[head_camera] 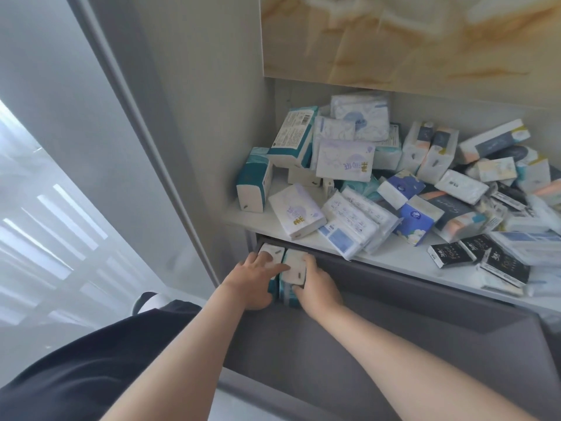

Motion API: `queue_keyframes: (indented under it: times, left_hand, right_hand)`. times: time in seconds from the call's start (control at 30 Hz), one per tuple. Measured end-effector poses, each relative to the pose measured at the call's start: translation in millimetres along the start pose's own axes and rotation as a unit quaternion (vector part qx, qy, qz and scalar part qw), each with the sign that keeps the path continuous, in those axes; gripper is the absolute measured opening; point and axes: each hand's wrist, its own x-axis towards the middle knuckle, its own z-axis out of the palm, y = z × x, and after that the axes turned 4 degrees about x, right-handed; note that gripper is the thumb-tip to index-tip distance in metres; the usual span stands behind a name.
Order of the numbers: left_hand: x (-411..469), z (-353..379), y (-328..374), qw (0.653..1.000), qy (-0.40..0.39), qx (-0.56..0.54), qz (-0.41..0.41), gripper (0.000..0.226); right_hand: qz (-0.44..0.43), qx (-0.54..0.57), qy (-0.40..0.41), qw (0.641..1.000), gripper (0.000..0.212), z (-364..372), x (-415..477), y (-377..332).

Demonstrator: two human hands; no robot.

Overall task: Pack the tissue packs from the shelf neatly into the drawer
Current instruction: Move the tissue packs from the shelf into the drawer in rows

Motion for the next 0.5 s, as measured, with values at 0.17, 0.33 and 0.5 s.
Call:
queue_keyframes:
  times: [0.17,0.33,0.5]
  left_hand:
    - [2,-2,1,1.0,-0.008,0.004,-0.024,0.069]
    - [6,-21,1,0.998,-0.005,-0.051,-0.043,0.059]
    - [17,-66,-2,0.956,0.229,-0.162,-0.093,0.034]
  right_hand:
    - [-0.029,-0.016,-0.09,0.995,0.076,1,-7,3]
    - [-0.039,-0.145,-0.13,0.98,0.072,-26,-6,-4]
    - [-0.152,-0.162,0.009,0.975,0.043,-63,1,-39]
